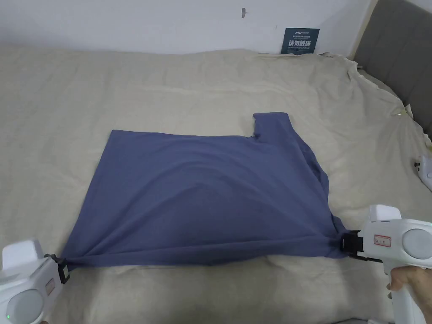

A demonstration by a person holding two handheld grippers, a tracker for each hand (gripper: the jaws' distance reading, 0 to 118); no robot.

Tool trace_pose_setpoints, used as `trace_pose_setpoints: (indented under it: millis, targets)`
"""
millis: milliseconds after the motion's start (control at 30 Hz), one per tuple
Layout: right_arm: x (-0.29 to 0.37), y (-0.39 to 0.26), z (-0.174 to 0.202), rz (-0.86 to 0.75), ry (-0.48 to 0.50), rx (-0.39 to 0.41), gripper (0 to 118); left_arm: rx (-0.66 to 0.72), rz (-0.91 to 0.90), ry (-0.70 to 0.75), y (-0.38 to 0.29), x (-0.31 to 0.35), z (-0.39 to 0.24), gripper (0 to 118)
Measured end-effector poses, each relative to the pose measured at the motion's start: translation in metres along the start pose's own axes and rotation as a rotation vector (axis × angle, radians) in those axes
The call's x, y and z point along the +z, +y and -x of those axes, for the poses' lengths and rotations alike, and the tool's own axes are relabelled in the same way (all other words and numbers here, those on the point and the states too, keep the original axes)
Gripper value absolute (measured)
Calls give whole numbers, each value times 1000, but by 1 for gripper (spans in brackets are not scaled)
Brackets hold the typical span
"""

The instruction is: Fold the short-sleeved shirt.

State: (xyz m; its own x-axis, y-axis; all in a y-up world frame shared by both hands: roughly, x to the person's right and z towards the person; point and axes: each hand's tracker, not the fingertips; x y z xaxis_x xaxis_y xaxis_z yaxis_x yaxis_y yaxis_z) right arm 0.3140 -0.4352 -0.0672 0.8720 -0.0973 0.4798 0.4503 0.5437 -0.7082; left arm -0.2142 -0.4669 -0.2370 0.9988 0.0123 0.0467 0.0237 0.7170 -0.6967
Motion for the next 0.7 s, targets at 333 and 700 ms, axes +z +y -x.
trace_pose_setpoints:
  millis: [333,700]
  targets:
    - [-13,-22,-5,40,-24,0,6,-6,68,9,-27,2,3,0]
    - [-5,-27,-22,68,-17,-78,95,144,118,-35,-10,17,25,118]
